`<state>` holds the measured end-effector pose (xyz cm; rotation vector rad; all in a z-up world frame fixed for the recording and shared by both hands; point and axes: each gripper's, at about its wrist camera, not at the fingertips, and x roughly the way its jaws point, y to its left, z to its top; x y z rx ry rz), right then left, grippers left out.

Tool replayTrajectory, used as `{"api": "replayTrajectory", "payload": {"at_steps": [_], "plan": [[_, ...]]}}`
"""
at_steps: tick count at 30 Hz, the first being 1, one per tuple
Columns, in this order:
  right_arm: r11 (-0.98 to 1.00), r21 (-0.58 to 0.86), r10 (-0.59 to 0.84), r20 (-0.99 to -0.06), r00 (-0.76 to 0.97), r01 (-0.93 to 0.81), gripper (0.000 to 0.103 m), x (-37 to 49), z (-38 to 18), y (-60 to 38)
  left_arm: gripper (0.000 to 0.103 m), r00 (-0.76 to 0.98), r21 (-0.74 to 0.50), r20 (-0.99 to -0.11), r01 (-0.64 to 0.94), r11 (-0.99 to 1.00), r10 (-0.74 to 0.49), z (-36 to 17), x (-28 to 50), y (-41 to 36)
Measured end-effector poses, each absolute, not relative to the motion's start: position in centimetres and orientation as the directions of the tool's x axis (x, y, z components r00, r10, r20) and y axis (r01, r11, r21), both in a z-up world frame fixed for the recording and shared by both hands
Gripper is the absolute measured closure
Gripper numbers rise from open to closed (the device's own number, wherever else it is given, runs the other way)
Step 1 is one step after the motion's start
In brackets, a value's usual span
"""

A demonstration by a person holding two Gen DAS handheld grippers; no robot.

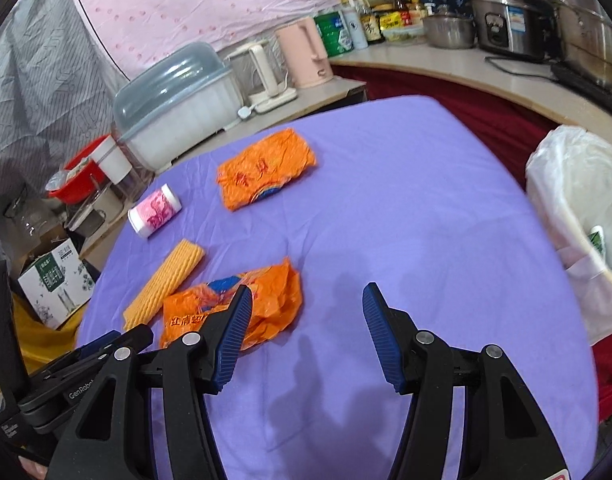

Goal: Collect trash
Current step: 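Grasp the orange foam net with the left tool while the right tool grasps the orange printed bag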

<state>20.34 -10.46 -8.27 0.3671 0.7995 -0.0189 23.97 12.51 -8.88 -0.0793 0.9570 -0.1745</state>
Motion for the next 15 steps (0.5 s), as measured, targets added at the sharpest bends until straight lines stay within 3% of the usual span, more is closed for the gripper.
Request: {"api": "replayTrajectory", "payload": {"at_steps": [15], "plan": [[0.939,0.303,0.137,-0.762,0.633,0.161,0.047,24.0,-12.4,-7.6,0.043,0.539,-0.171,-0.818,0.107,0.980,-0.201,-12.0,27.0,15.6]]}}
